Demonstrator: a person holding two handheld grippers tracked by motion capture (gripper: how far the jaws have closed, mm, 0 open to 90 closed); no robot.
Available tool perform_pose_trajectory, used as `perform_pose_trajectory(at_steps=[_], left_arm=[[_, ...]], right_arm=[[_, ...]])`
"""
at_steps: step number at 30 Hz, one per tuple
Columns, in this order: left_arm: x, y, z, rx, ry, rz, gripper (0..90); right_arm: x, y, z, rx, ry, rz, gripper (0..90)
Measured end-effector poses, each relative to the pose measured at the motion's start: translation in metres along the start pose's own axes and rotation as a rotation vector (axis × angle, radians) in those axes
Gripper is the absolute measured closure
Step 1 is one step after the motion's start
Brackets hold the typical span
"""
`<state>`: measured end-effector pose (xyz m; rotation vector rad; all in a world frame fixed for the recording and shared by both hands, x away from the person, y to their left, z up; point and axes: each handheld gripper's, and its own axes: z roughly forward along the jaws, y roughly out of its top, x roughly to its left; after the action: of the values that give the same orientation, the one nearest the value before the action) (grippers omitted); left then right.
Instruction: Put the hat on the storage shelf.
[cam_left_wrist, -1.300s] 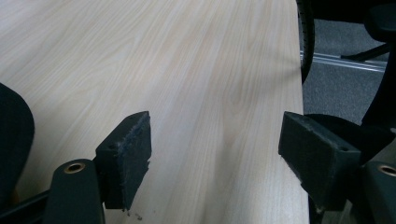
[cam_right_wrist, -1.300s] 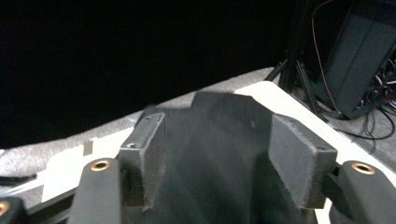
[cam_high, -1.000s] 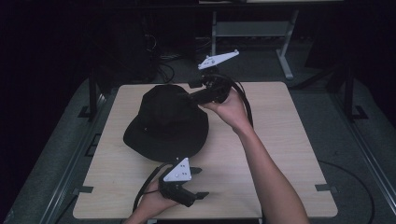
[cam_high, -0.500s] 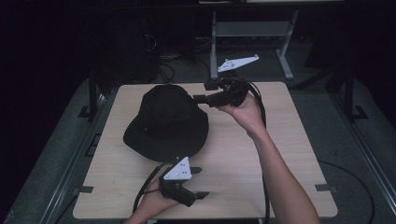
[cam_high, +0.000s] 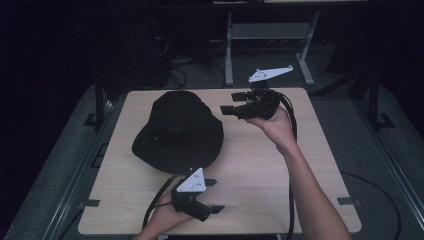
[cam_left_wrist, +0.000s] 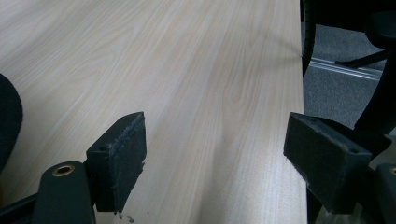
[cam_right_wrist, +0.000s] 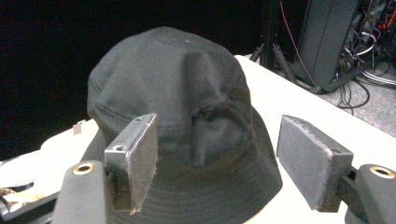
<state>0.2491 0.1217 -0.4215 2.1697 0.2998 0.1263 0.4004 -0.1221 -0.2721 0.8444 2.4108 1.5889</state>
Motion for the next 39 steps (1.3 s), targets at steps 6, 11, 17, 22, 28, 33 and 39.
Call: perform_pose_trajectory(at_steps=[6, 11, 17, 22, 28, 33, 39], left_arm=[[0.0, 0.0, 0.001, 0.003, 0.0, -0.006, 20.6], [0.0, 0.0, 0.001, 0.001, -0.004, -0.01, 20.6], [0.0, 0.0, -0.001, -0.002, -0.007, -0.01, 20.6], [0.0, 0.0, 0.0, 0.001, -0.008, -0.009, 20.6], [0.0, 0.0, 0.0, -0.001, -0.01, -0.013, 20.6], [0.0, 0.0, 0.0, 0.01, -0.014, -0.015, 20.6], [-0.002, 0.0, 0.002, 0.002, -0.018, -0.017, 20.6]], right_arm=[[-0.007, -0.01, -0.009, 0.0, -0.013, 0.02, 27.8], [-0.01, -0.017, -0.018, -0.008, -0.023, 0.032, 27.0], [-0.014, -0.029, -0.027, 0.002, -0.04, 0.048, 26.3], [-0.017, -0.04, -0.031, 0.005, -0.049, 0.056, 25.0], [-0.021, -0.054, -0.038, 0.017, -0.06, 0.067, 25.1], [-0.022, -0.067, -0.047, 0.015, -0.071, 0.083, 24.2], [-0.02, -0.081, -0.055, 0.021, -0.078, 0.08, 24.2]])
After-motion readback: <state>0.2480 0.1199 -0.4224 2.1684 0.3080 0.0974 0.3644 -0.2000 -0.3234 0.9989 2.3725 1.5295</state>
